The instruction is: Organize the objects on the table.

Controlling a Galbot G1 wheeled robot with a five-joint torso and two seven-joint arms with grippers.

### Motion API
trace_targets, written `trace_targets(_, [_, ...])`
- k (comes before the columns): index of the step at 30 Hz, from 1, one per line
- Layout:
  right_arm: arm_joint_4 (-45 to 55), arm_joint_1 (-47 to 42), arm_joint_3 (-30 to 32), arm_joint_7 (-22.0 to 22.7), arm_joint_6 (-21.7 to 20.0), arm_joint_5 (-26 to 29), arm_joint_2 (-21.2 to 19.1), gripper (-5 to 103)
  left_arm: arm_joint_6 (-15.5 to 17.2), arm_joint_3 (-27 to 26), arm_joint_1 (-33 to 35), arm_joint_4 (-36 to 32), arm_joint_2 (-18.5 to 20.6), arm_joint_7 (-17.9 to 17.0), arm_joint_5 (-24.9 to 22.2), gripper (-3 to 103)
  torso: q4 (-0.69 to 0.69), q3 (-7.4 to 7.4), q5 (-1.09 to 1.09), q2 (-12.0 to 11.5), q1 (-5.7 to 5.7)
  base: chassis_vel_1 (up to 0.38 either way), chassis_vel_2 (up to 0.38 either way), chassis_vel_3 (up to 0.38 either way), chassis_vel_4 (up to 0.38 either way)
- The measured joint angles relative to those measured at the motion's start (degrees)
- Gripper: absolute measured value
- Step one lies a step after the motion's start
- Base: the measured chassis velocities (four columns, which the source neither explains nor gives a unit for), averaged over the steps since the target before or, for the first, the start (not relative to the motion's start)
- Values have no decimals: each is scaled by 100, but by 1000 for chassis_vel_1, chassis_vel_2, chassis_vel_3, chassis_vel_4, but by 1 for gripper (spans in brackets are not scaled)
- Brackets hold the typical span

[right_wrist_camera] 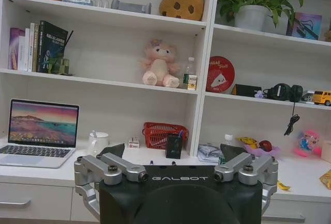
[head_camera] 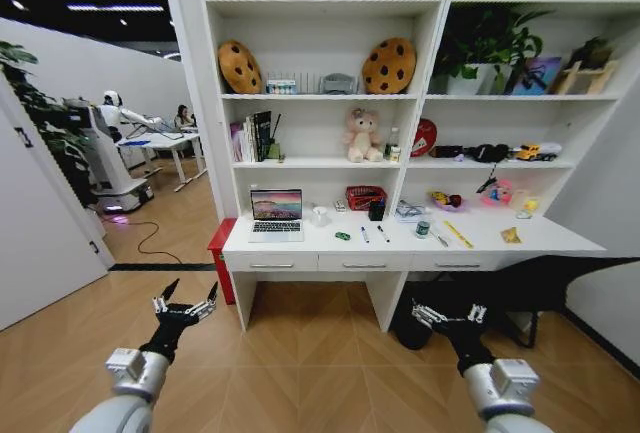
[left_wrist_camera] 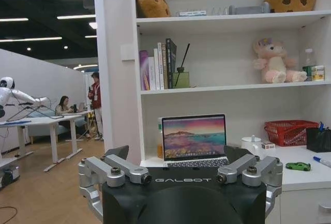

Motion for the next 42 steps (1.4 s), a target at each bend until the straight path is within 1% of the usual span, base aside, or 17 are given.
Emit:
trace_targets(4, [14,9,-20,16,-36,3,19,100,106,1,0,-52,-2,-52,-7,100,0,0,0,0,0,0,0,0,0])
trace_targets(6, [107,18,-21,77,-190,13,22,100,230,4,2,-97,14,-88,-25,100,0,0,0,0,0,0,0,0,0])
trace_targets(8, [130,24,-17,99,-238,27,22,100,259,10,2,-103,17,-102,-34,100,0,0,0,0,0,0,0,0,0])
trace_targets(11, [176,27,22,137,-287,81,15,100,356,47,-2,-139,12,-187,-186,100,0,0,0,0,0,0,0,0,0])
trace_targets(20, [221,-27,2,145,-288,77,91,100,366,31,-55,-98,11,-258,-539,100,0,0,0,0,0,0,0,0,0])
trace_targets(29, [238,-48,-2,136,-281,28,96,100,293,10,-46,-79,15,-235,-449,100,0,0,0,0,0,0,0,0,0])
trace_targets(34, [265,-68,-18,148,-308,15,84,100,242,1,-39,-83,-38,-169,-256,100,0,0,0,0,0,0,0,0,0])
trace_targets(42, [289,-28,-2,150,-348,50,49,100,227,30,-50,-83,-99,-134,-147,100,0,0,0,0,0,0,0,0,0])
